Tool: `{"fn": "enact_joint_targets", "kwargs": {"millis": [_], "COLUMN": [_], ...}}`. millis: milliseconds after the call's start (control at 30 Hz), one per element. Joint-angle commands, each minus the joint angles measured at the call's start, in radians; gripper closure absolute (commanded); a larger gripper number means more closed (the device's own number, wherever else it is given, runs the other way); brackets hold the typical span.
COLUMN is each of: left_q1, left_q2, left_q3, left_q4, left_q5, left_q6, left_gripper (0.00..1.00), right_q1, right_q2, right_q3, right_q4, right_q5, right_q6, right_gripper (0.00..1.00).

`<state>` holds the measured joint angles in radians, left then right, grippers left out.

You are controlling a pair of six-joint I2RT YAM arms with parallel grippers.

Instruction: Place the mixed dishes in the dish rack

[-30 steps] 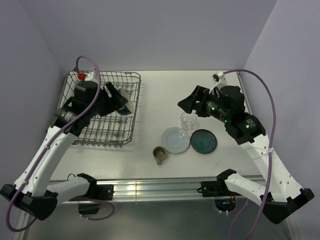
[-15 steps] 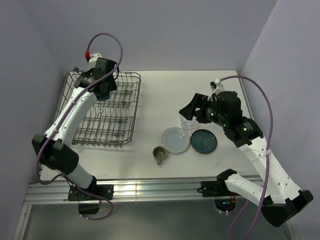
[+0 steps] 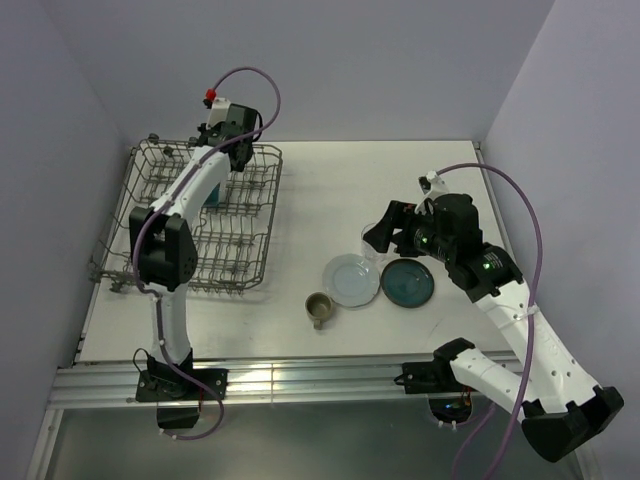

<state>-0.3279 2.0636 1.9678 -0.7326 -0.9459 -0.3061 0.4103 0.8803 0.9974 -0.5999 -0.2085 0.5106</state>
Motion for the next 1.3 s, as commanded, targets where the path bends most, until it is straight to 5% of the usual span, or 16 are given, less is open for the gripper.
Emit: {"fn": "enact_joint_targets", "kwargs": {"millis": [0, 100, 367, 567, 833, 1267], "left_q1": [0.013, 0.024, 0.104, 0.127, 0.168, 0.227], "left_q2": [0.049, 0.078, -0.025, -0.048, -0.094, -0.163], "left_q3": [0.107, 0.169, 0.03, -0.044, -0.196, -0.309], "left_q4": [0.047, 0.022, 0.035, -0.013, -0.016, 0.004], "left_q5": [-0.06, -0.002, 0.159, 0.249, 0.4, 0.519], "left_q6": [0.047, 0.045, -0.103, -0.155, -0.261, -0.271], "left_gripper": [1.0, 1.0, 1.0, 0.79, 0.73, 0.48], "right_q1": [-0.027, -0.034, -0.034, -0.034, -0.034, -0.034], "right_q2": [-0.012, -0.017, 0.013, 0.008, -0.013, -0.047], "right_q3": [-0.023, -0.032, -0.034, -0.032, -0.059, -0.082], "right_q4": [0.011, 0.009, 0.023, 0.018, 0.0, -0.014], "right_q5": [0.004, 0.005, 0.003, 0.001, 0.008, -0.025], "right_q6": [-0.05, -0.052, -0.061, -0.058, -0.049, -0.012], "right_gripper": [0.15, 0.15, 0.15, 0.15, 0.15, 0.16]}}
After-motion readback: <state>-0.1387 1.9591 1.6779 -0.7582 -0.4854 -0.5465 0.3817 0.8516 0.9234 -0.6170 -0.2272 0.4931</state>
